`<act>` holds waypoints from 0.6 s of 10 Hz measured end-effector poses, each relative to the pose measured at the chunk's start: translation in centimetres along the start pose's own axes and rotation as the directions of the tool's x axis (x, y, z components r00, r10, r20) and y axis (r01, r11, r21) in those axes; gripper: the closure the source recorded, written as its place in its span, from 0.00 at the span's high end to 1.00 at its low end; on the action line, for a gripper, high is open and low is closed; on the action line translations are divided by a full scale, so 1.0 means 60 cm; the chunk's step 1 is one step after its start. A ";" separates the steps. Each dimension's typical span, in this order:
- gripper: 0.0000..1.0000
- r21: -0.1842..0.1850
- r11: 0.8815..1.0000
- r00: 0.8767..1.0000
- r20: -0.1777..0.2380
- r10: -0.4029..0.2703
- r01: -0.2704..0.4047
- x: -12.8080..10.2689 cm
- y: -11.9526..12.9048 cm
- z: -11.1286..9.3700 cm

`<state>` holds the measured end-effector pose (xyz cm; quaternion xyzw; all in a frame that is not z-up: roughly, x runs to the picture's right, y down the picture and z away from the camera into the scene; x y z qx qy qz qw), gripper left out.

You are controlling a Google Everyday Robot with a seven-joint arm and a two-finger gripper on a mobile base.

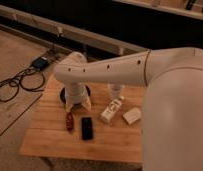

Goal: Drag the pepper across the table

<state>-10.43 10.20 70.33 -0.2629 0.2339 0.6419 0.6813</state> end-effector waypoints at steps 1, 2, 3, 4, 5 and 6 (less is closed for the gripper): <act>0.65 0.000 1.000 1.000 0.000 0.000 0.000 0.000 0.000 0.000; 0.65 0.000 1.000 1.000 0.002 -0.001 0.001 0.000 0.000 -0.001; 0.65 0.002 1.000 1.000 0.001 -0.010 0.010 -0.001 0.000 0.003; 0.65 0.003 1.000 1.000 0.001 -0.025 0.025 -0.002 0.000 0.012; 0.65 0.000 0.999 0.999 -0.001 -0.046 0.046 -0.003 0.003 0.027; 0.65 -0.003 0.998 0.998 -0.008 -0.070 0.070 0.000 0.009 0.046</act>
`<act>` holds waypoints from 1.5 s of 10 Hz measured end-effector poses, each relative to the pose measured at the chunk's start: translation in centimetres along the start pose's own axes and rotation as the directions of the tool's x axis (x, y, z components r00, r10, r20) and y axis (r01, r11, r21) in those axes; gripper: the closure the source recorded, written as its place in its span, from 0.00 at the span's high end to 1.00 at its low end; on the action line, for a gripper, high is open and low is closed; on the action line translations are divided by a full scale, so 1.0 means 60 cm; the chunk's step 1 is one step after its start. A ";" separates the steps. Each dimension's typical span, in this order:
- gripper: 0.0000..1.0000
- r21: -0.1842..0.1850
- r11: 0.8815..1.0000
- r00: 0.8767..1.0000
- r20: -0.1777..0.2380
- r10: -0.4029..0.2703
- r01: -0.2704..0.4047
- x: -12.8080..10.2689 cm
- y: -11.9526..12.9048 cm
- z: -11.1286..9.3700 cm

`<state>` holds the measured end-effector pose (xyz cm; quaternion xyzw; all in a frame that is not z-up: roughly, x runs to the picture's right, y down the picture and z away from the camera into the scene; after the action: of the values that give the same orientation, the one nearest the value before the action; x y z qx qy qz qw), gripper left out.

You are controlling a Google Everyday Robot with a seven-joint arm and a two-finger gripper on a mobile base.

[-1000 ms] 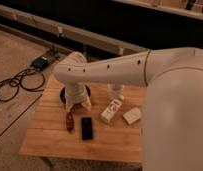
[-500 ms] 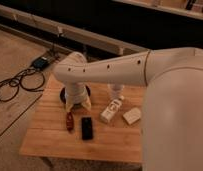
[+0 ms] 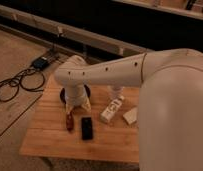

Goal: Drag the pepper across the table

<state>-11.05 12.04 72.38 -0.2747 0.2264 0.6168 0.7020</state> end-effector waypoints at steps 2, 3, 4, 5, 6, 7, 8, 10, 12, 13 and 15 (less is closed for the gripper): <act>0.65 -0.001 1.000 0.999 -0.022 -0.029 0.029 0.010 0.009 0.028; 0.65 -0.007 0.999 0.998 -0.036 -0.044 0.043 0.015 0.018 0.042; 0.65 -0.013 0.998 0.997 -0.049 -0.060 0.059 0.021 0.032 0.056; 0.65 -0.015 0.998 0.996 -0.059 -0.068 0.067 0.026 0.039 0.068; 0.65 -0.015 0.997 0.995 -0.074 -0.073 0.072 0.032 0.046 0.084; 0.65 -0.017 0.997 0.994 -0.079 -0.073 0.071 0.034 0.051 0.094; 0.65 -0.018 0.997 0.993 -0.087 -0.076 0.075 0.035 0.058 0.106; 0.65 -0.030 0.996 0.991 -0.100 -0.084 0.081 0.036 0.075 0.130; 0.65 -0.043 0.995 0.989 -0.110 -0.094 0.090 0.036 0.091 0.151; 0.65 -0.050 0.994 0.988 -0.115 -0.103 0.098 0.035 0.098 0.163; 0.65 -0.060 0.992 0.986 -0.117 -0.118 0.111 0.027 0.105 0.180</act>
<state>-17.32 20.99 78.71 -0.3425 0.2357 0.5635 0.7138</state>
